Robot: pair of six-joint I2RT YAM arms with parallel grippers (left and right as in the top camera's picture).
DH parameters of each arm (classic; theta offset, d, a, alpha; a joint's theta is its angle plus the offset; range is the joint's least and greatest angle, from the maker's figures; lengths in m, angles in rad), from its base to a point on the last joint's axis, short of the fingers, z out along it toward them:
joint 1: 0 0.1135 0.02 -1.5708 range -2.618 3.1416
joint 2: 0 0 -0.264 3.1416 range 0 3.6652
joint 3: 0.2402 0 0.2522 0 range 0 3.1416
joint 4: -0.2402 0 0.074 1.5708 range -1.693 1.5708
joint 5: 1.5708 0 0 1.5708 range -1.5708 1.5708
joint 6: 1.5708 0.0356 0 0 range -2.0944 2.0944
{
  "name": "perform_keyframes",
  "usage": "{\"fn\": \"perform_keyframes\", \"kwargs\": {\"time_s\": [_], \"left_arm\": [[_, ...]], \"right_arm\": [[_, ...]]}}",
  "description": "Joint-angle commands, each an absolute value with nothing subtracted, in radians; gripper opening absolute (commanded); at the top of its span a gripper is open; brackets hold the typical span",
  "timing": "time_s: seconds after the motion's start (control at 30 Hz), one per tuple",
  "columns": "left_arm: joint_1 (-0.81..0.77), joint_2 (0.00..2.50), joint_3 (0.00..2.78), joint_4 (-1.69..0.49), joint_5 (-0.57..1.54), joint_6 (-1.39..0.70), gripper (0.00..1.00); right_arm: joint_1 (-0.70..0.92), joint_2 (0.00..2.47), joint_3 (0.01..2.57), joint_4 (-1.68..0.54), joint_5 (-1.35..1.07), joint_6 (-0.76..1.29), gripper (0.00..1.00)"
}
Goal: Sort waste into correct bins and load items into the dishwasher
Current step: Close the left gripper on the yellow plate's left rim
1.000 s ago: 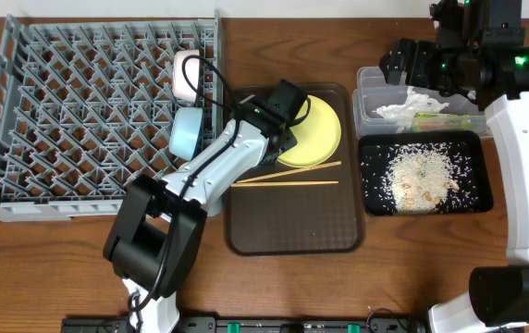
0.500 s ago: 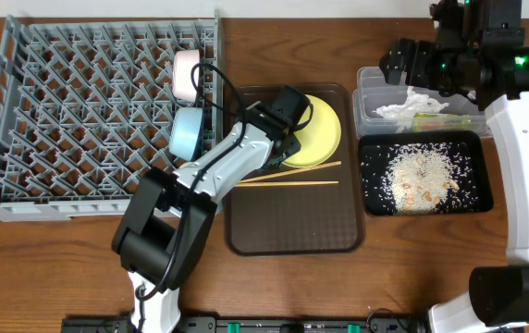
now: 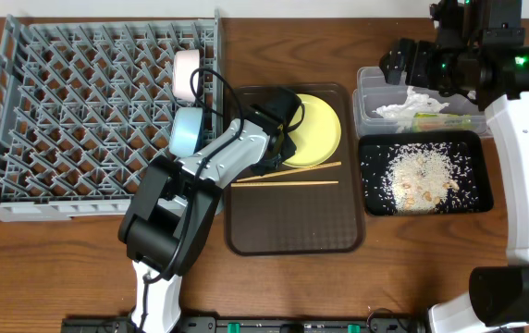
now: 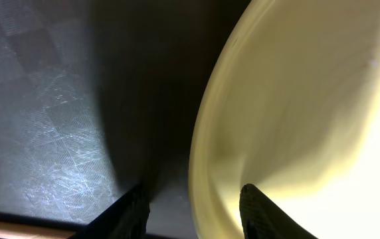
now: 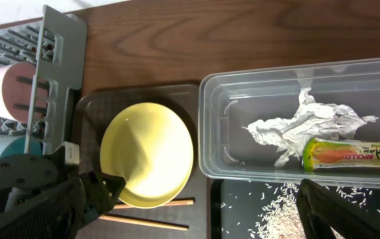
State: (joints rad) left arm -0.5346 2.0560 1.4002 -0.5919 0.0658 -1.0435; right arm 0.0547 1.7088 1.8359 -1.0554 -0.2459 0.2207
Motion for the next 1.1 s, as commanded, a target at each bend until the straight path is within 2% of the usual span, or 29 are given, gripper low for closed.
{"fn": "perform_keyframes", "kwargs": {"time_s": [0.0,0.13,0.37,0.67,1.07], "left_arm": [[-0.532,2.082,1.398,-0.588,0.076,-1.041,0.45],[-0.525,2.094,1.399,-0.585,0.091,-1.041,0.42],[-0.521,2.094,1.399,-0.562,0.077,-1.041,0.24],[-0.521,2.094,1.399,-0.555,0.056,-1.041,0.09],[-0.52,2.016,1.401,-0.552,-0.049,-0.961,0.08]], "right_arm": [[0.061,1.715,1.836,-1.056,-0.243,0.228,0.99],[0.061,1.715,1.836,-1.056,-0.243,0.228,0.99],[0.061,1.715,1.836,-1.056,-0.243,0.228,0.99],[0.059,1.715,1.836,-1.056,-0.243,0.228,0.99],[0.059,1.715,1.836,-1.056,-0.243,0.228,0.99]]}}
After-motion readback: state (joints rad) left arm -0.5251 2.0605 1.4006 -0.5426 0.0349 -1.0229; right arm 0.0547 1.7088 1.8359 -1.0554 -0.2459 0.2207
